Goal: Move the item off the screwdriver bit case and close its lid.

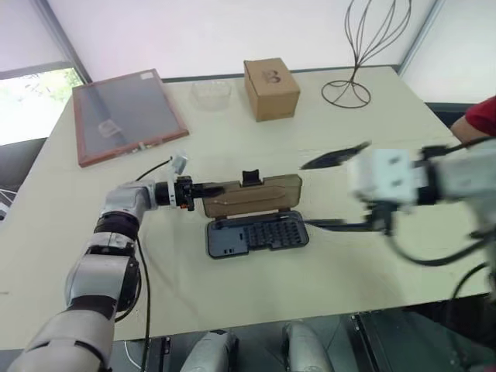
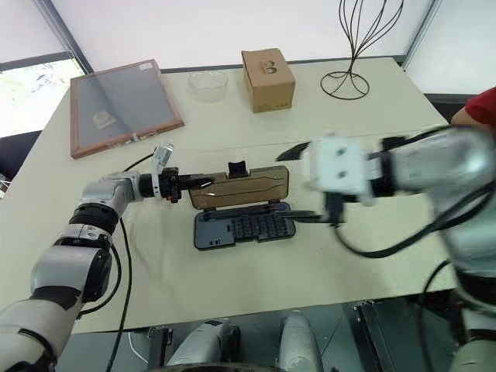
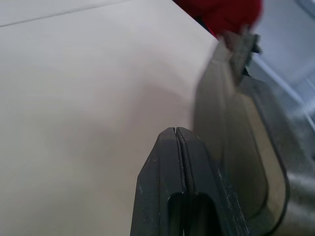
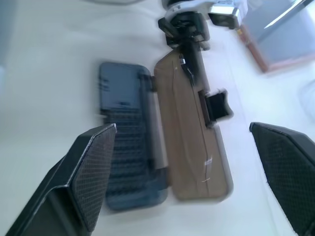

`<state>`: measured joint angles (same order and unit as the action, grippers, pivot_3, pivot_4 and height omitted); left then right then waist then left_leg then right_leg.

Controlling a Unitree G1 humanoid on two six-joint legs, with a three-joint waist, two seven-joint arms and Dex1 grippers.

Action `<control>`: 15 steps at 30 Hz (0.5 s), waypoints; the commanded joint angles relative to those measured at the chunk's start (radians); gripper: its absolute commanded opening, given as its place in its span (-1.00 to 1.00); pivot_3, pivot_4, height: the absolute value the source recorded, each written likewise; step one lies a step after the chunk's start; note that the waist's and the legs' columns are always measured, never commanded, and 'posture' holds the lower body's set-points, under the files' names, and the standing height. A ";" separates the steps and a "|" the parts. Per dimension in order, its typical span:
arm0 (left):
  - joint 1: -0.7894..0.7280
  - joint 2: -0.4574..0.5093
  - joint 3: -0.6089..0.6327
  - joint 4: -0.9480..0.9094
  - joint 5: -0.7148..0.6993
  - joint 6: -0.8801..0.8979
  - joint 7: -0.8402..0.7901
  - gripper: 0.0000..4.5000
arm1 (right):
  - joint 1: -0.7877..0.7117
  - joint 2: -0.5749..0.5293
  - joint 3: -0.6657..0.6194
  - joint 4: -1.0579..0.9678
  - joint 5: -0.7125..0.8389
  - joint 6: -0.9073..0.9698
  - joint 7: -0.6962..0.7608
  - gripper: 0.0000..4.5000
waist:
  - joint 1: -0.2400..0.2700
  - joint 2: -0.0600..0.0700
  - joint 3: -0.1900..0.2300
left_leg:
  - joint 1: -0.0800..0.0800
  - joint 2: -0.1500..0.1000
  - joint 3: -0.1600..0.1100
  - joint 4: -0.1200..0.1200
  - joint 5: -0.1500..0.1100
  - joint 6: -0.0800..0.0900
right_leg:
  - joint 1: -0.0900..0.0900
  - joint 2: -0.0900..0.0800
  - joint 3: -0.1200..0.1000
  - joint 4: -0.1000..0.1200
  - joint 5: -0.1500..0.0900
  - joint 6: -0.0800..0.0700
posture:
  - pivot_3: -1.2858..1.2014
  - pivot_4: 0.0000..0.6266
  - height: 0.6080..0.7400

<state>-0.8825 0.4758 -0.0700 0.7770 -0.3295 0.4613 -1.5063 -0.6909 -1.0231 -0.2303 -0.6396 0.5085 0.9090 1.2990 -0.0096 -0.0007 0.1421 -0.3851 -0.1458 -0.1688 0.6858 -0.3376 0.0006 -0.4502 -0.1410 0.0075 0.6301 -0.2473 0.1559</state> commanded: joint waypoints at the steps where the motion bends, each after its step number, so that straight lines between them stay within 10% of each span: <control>1: 0.060 0.054 -0.110 -0.295 -0.048 0.083 -0.104 -1.00 | -0.012 -0.011 -0.074 0.049 0.075 0.063 -0.073 0.99 | -0.001 0.000 0.000 | 0.000 0.000 0.000 0.000 0.000 0.000 | 0.000 0.000 0.000 0.000 0.000 0.000 | 0.03 -0.52 1.00; 6: 0.245 0.274 -0.382 -0.619 0.014 -0.174 -0.108 -1.00 | 0.085 0.000 -0.037 0.013 0.097 0.037 -0.148 0.99 | -0.009 0.002 0.001 | 0.003 0.001 0.004 -0.004 0.000 0.000 | -0.003 -0.002 0.003 0.001 0.000 0.000 | 0.03 -0.52 1.00; 15: -0.076 0.034 -0.135 -0.194 0.003 -0.160 0.146 -1.00 | 0.444 0.131 0.395 -0.115 -0.050 -0.111 -0.304 0.75 | 0.047 -0.002 0.003 | -0.004 -0.004 0.000 0.015 -0.001 0.002 | 0.003 0.000 0.002 0.000 0.000 0.000 | 0.03 -0.52 1.00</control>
<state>-0.9378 0.5255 -0.2161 0.5357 -0.3623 0.3672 -1.3814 -0.2381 -0.9050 0.1475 -0.7274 0.4856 0.8422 1.0150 0.0374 -0.0031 0.1455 -0.3880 -0.1498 -0.1677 0.7010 -0.3390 0.0026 -0.4471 -0.1422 0.0090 0.6303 -0.2463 0.1575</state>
